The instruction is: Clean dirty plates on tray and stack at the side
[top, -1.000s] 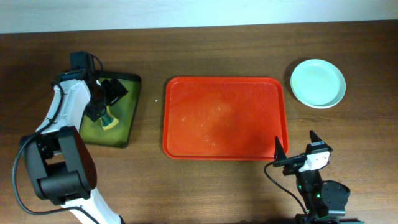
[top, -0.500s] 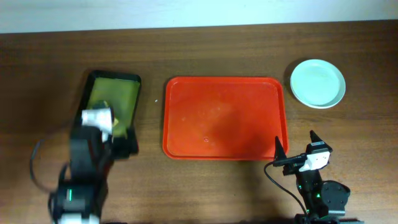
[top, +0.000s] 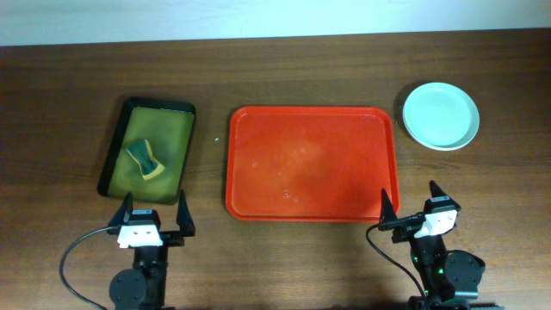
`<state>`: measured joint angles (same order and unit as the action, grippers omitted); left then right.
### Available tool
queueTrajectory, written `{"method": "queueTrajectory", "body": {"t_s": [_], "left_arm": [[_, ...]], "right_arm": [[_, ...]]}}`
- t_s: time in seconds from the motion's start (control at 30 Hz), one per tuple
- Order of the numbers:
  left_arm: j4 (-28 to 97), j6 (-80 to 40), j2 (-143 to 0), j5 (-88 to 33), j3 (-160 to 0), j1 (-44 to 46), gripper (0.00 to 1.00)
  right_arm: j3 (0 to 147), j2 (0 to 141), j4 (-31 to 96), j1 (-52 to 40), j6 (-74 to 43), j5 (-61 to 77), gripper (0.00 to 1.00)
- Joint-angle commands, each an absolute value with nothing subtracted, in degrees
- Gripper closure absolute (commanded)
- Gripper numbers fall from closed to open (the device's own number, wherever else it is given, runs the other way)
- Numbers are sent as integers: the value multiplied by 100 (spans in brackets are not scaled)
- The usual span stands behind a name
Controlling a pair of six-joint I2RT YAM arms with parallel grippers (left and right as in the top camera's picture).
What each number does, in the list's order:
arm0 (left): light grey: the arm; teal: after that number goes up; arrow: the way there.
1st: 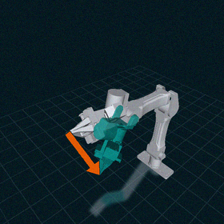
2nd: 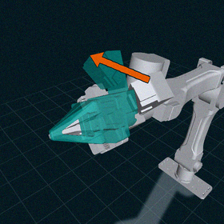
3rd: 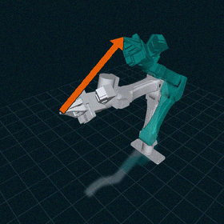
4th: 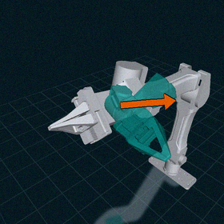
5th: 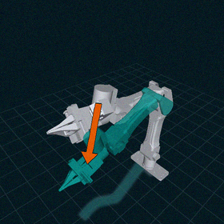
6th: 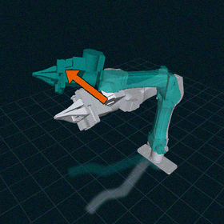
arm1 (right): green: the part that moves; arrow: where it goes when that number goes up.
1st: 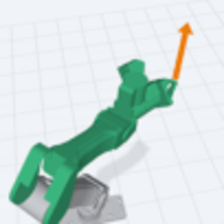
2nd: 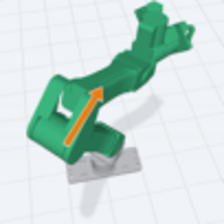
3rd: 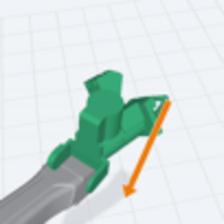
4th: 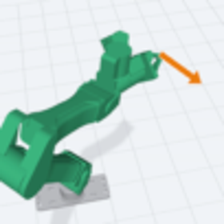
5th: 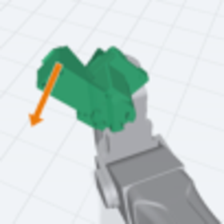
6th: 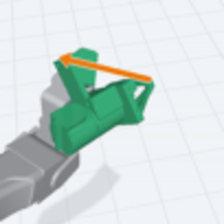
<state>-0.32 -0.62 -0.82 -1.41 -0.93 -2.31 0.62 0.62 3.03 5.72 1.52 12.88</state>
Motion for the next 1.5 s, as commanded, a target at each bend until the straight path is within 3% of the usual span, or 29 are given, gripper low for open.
{"method": "queueTrajectory", "body": {"t_s": [0.0, 1.47], "left_arm": [[263, -375, -27, 342, -47, -279, 1], [460, -360, -30, 327, -51, -279, 1]], "right_arm": [[32, 25, 329, 609, 128, 1280, 2], [32, 32, 329, 609, 128, 1282, 2]]}}
